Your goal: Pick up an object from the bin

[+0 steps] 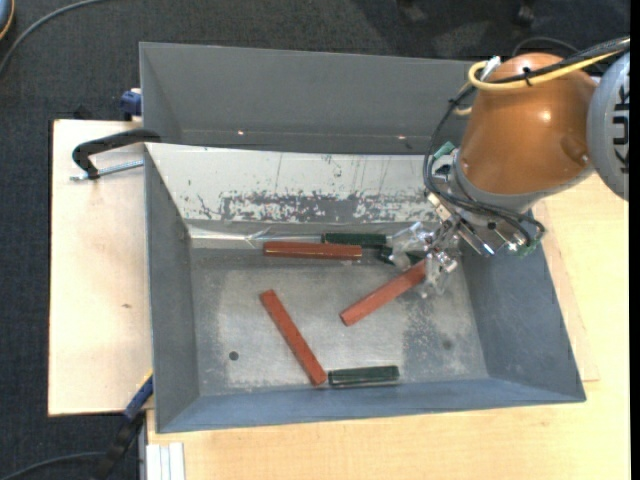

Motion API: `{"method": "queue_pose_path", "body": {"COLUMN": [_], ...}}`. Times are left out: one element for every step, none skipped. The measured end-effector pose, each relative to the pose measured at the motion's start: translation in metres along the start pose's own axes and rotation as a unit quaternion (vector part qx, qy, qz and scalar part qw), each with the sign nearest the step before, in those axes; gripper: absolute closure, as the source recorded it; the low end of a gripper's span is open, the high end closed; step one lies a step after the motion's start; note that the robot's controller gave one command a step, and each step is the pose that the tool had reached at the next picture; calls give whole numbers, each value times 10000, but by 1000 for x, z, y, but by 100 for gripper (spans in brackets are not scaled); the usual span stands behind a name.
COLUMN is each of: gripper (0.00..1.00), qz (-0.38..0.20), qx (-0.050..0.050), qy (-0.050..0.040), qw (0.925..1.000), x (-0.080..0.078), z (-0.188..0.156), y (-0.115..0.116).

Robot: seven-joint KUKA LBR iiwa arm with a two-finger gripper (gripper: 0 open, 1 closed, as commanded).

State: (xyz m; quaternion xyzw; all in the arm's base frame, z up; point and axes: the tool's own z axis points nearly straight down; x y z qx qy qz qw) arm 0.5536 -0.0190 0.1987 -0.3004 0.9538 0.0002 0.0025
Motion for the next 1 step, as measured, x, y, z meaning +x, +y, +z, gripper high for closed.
{"method": "queue_pose_path", "body": {"gripper": [100], "qz": [-258], "qx": [51], "qy": [-22], "qw": [9997], "x": [45], "z": [-73], "y": [-44]}}
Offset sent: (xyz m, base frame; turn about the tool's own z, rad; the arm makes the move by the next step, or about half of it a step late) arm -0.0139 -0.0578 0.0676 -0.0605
